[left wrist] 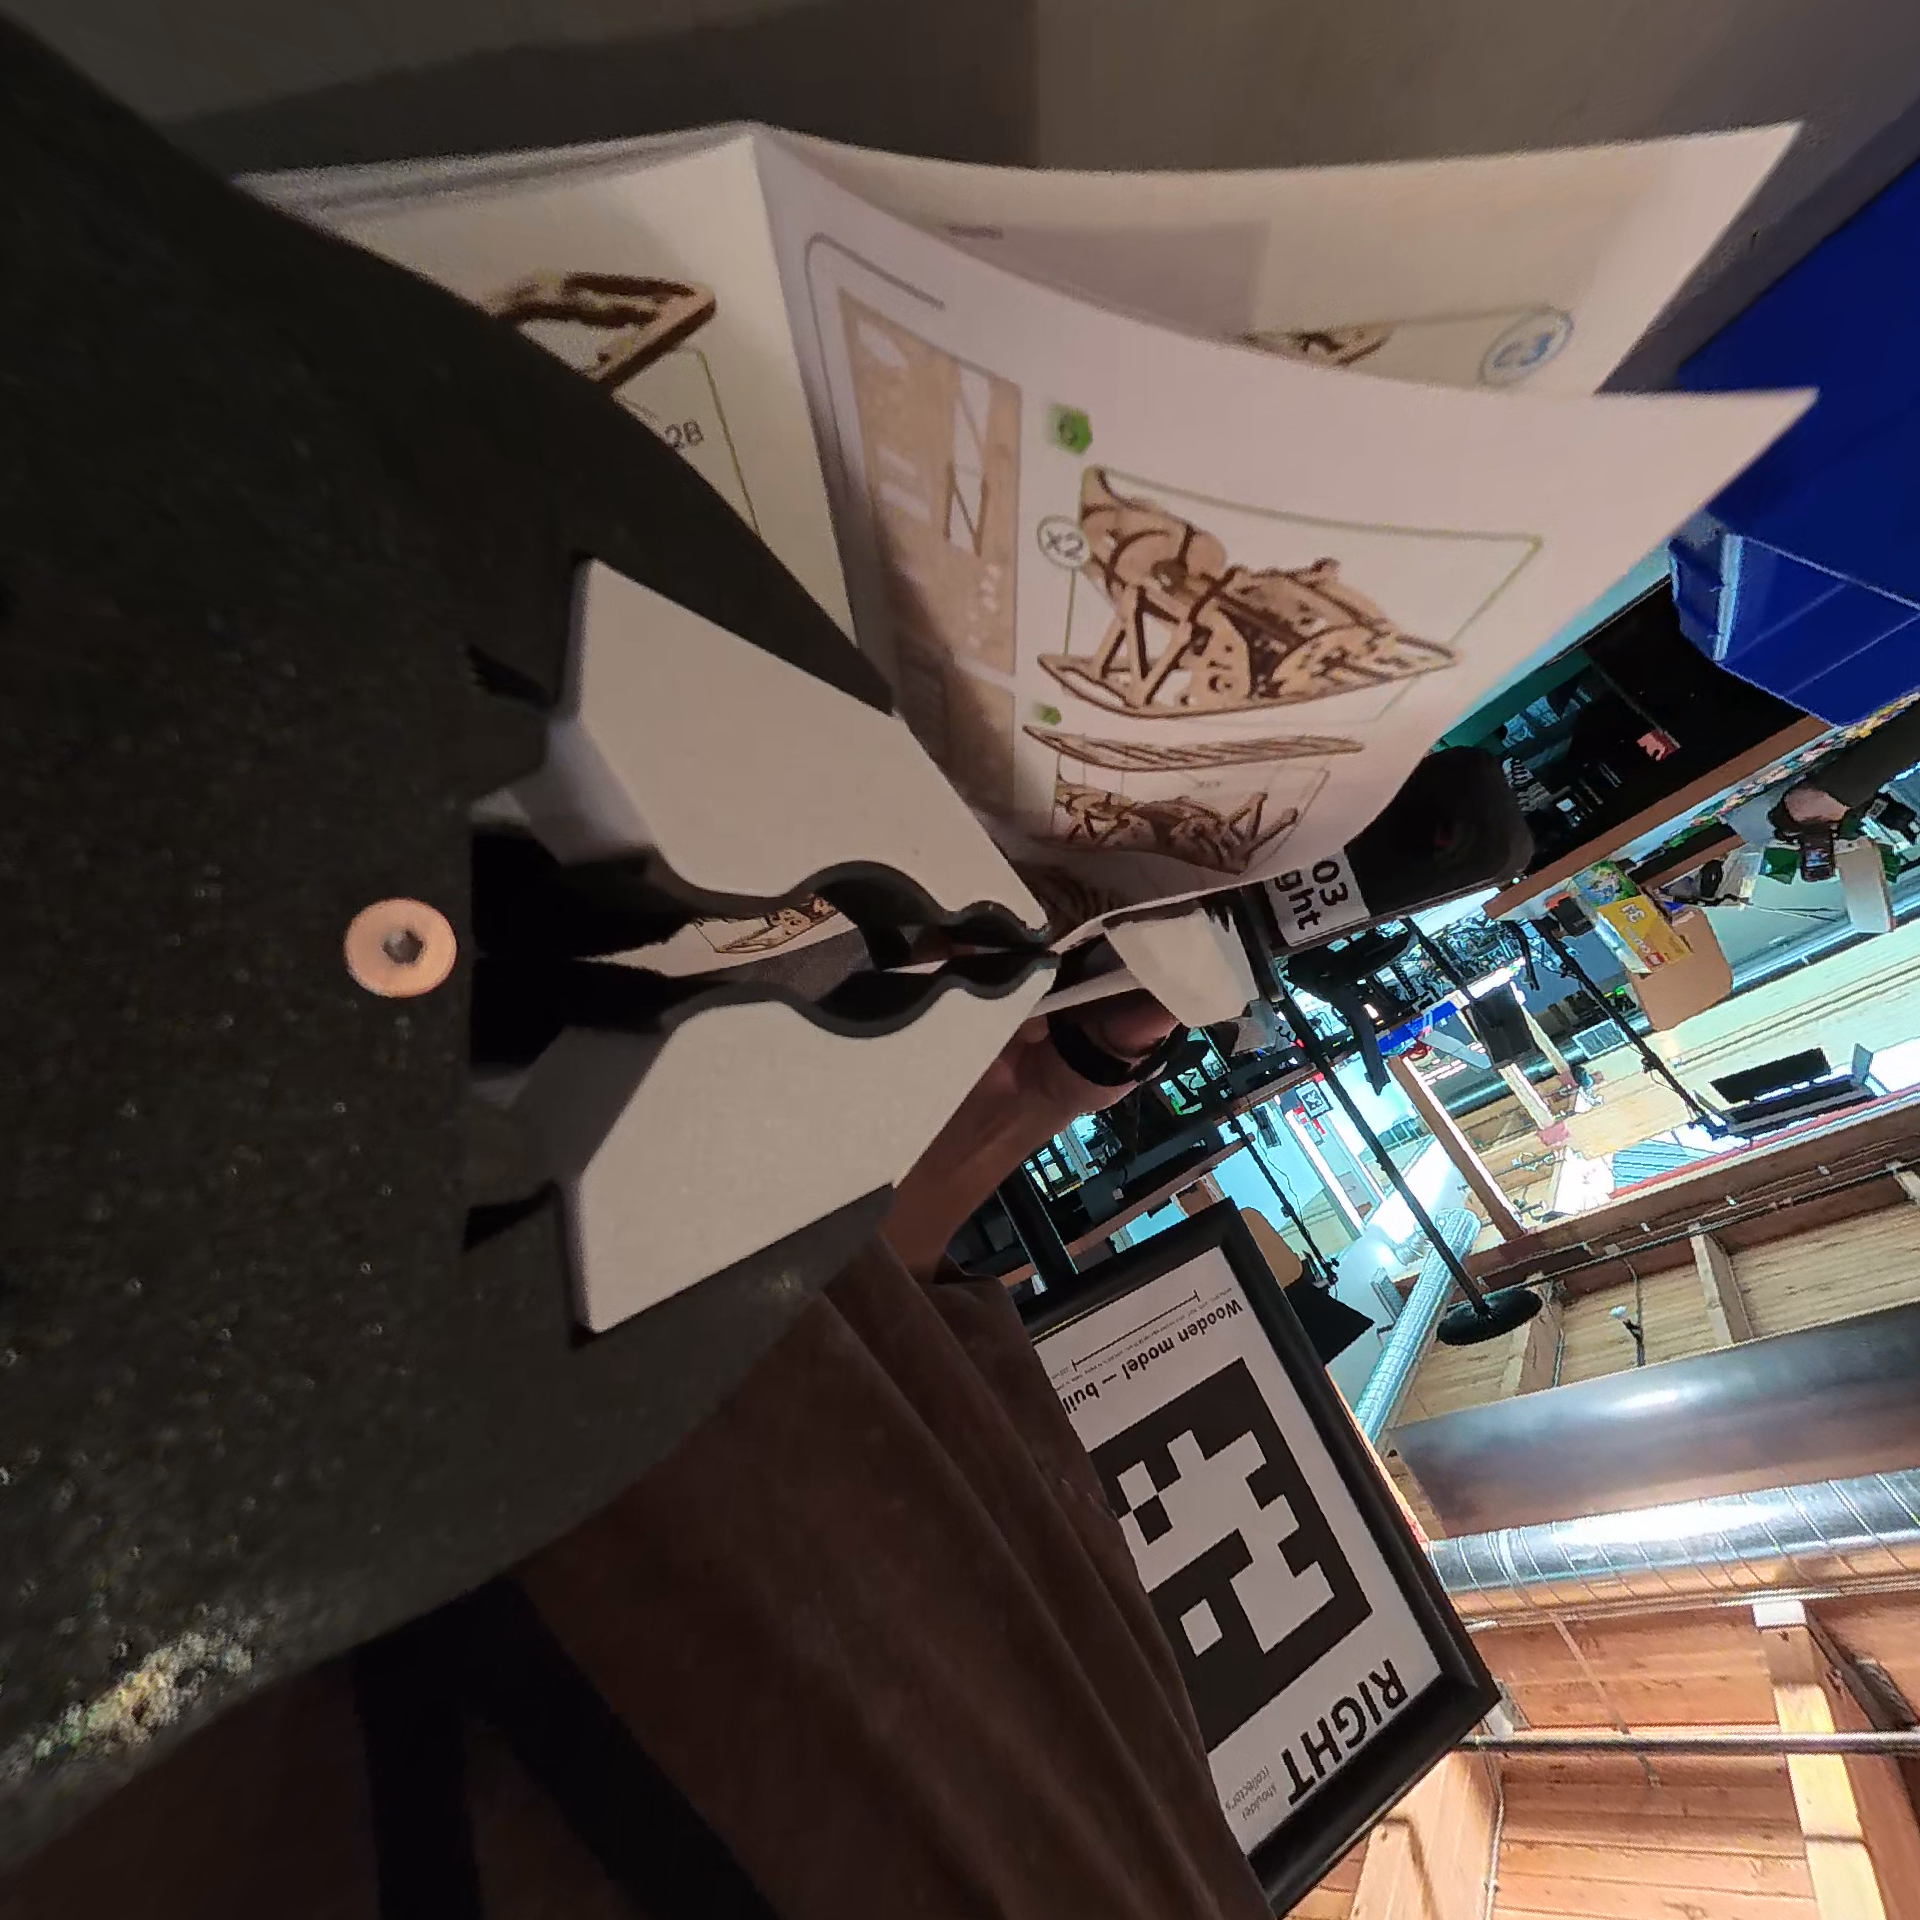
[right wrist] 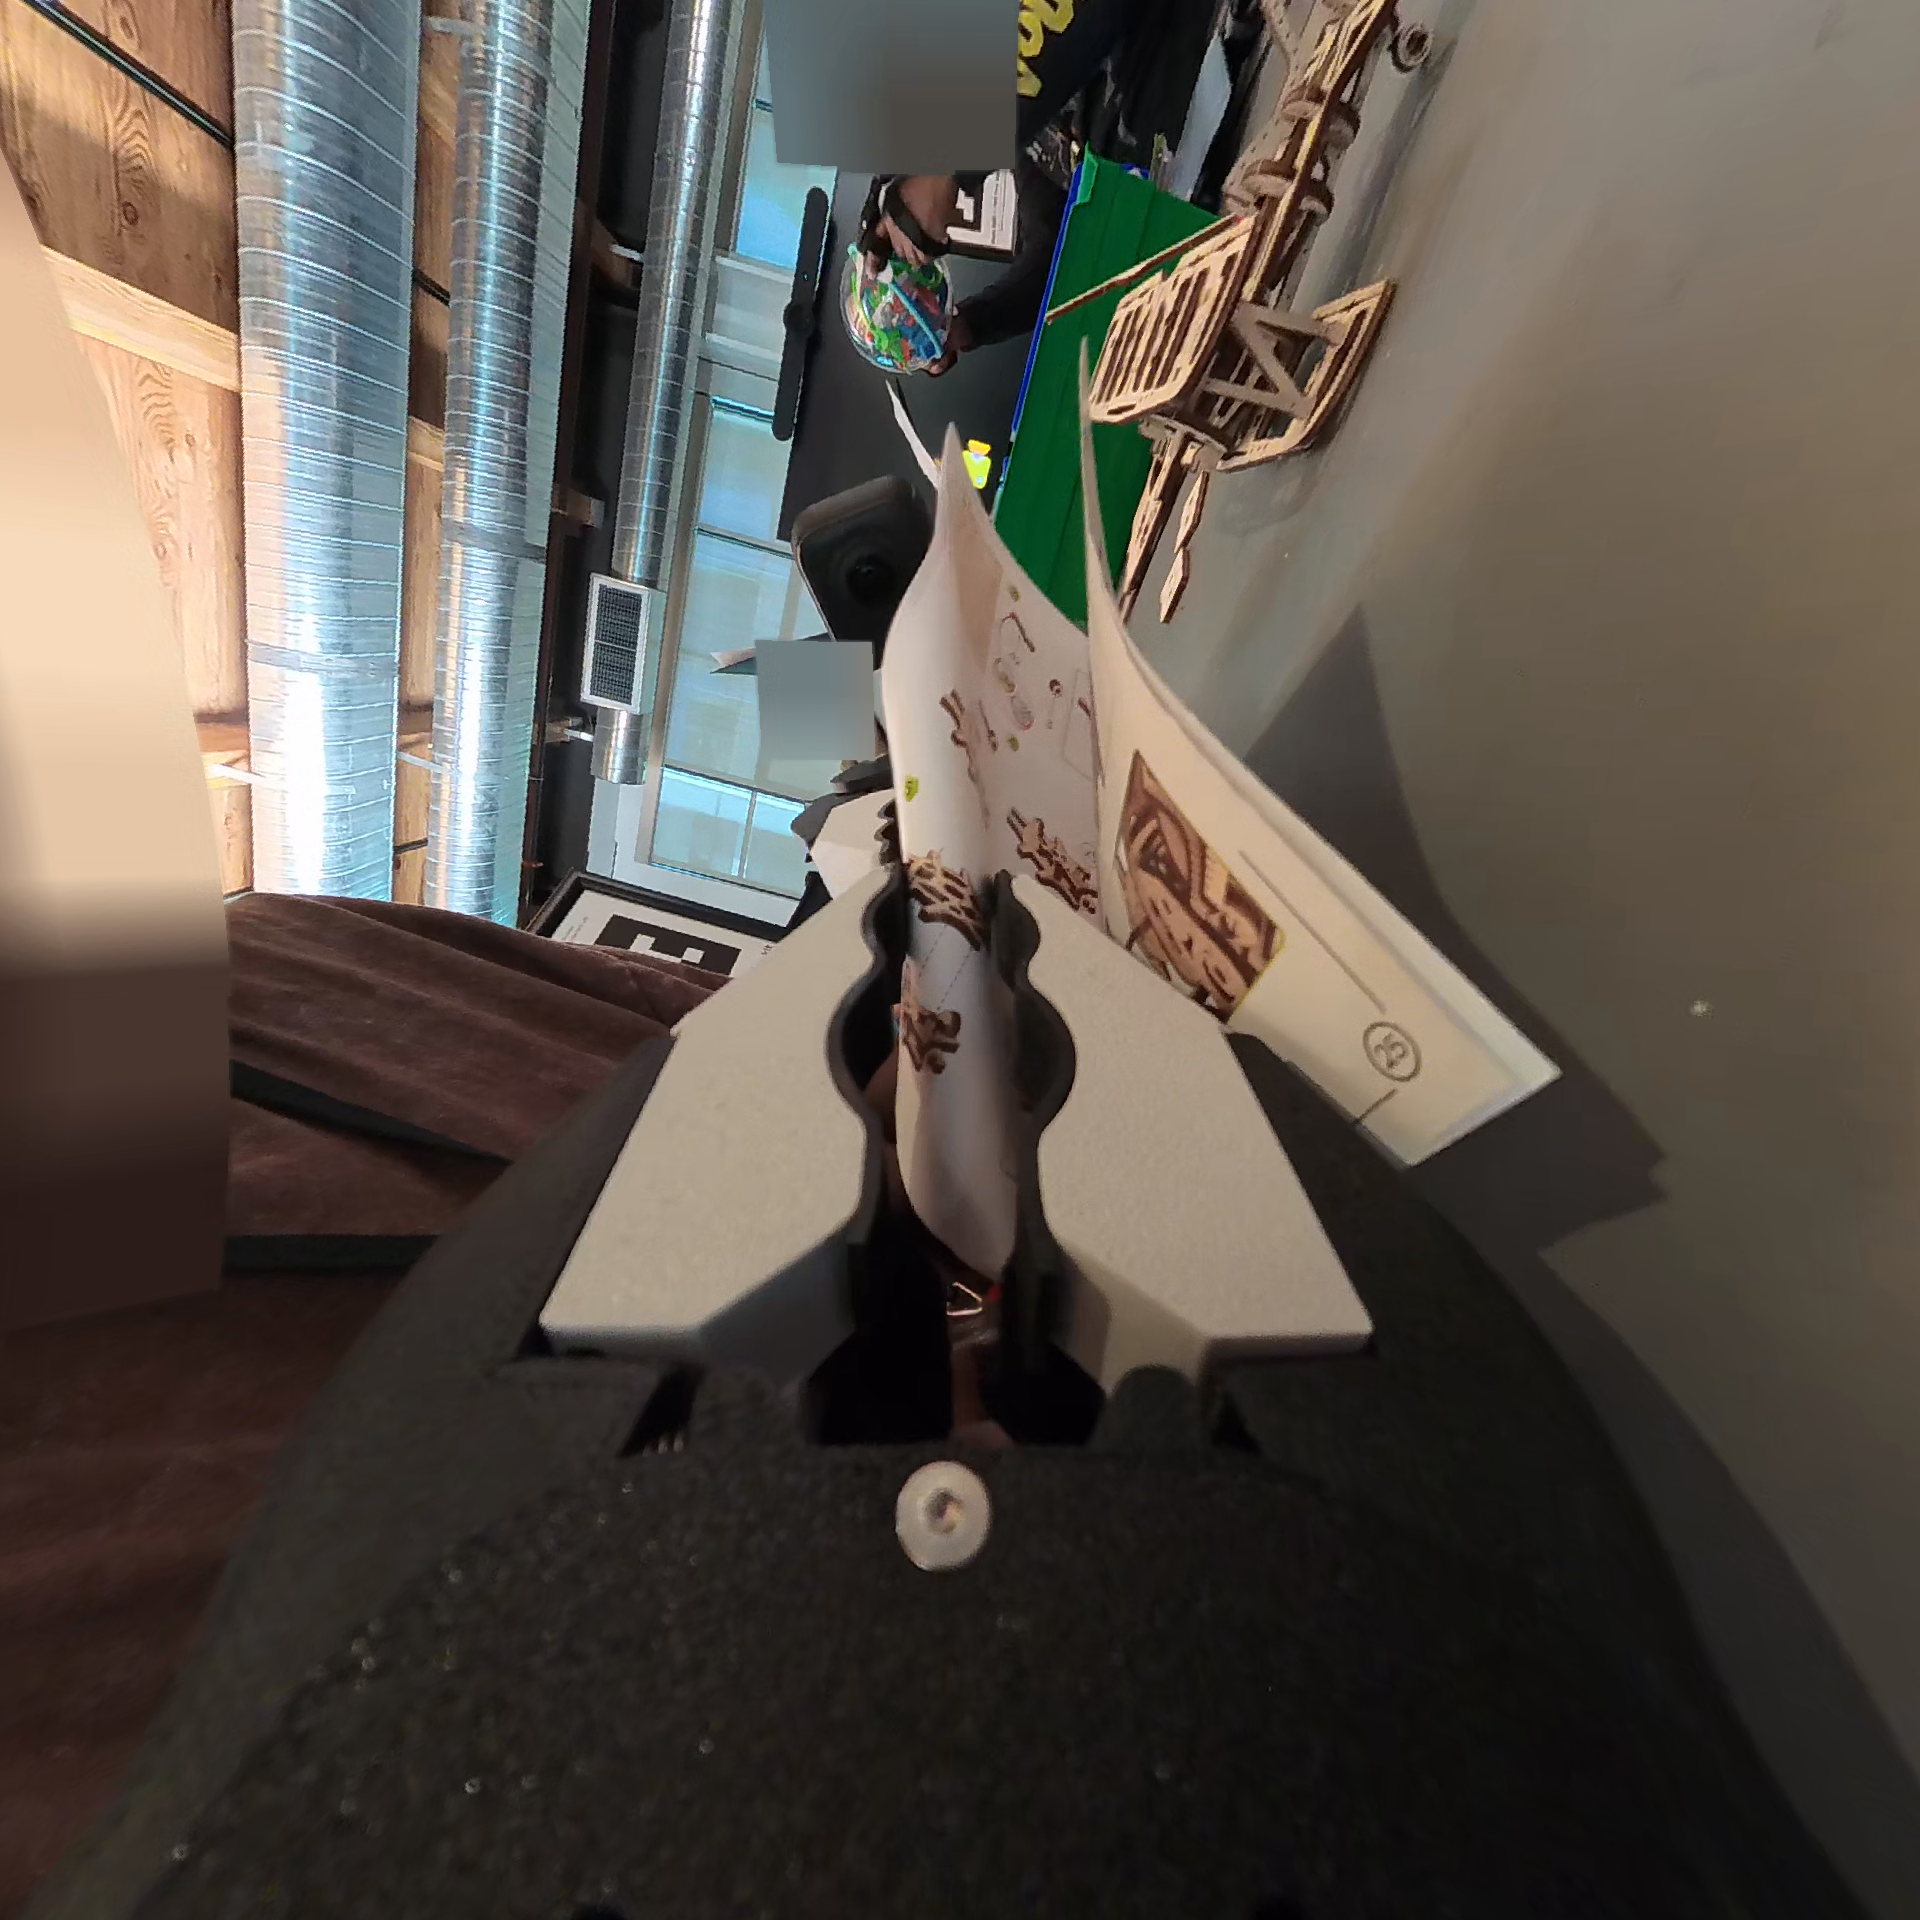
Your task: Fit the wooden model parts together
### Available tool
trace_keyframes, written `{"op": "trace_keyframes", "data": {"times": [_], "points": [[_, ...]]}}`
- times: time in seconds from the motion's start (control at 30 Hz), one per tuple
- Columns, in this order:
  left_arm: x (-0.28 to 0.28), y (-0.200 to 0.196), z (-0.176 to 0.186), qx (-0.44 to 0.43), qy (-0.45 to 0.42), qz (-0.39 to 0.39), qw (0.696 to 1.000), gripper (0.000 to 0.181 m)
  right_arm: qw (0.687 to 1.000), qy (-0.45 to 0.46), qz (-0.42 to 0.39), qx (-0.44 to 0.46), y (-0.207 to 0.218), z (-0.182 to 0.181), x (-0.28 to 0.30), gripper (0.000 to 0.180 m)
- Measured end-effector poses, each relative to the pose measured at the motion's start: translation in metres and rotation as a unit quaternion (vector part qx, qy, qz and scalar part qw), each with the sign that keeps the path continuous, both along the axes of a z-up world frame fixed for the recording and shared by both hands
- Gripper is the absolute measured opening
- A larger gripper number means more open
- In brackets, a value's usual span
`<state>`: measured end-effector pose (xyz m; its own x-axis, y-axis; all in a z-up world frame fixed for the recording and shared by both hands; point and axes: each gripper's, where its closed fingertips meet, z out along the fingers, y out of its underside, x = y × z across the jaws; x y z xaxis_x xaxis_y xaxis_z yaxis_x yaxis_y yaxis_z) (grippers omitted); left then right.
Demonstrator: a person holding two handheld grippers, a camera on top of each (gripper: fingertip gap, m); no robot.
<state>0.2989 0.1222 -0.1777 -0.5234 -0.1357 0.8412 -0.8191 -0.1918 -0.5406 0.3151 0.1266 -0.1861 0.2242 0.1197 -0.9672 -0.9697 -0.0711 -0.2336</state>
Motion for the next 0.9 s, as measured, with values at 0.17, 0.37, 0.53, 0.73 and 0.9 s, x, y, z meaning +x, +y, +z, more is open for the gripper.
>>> {"op": "trace_keyframes", "data": {"times": [0.17, 0.37, 0.53, 0.73, 0.9], "points": [[0.005, 0.003, -0.004, 0.01, 0.004, 0.016, 1.0, 0.0, 1.0, -0.007, -0.012, -0.02, -0.003, -0.006, 0.005, 0.015], [0.011, 0.008, -0.006, 0.006, 0.021, 0.029, 0.999, 0.0, 0.989, -0.105, -0.041, -0.091, -0.014, -0.002, 0.023, 0.046], [0.012, 0.01, -0.006, -0.004, 0.029, 0.032, 0.999, 0.0, 0.963, -0.214, 0.012, -0.166, -0.011, -0.004, 0.001, 0.077], [0.008, 0.008, 0.0, -0.029, 0.031, 0.02, 0.999, 0.0, 0.974, -0.164, 0.051, -0.146, 0.008, -0.022, -0.017, 0.042], [0.009, 0.007, -0.003, -0.018, 0.035, 0.025, 0.999, 0.0, 0.977, -0.16, 0.048, -0.134, 0.005, -0.019, -0.015, 0.019]]}}
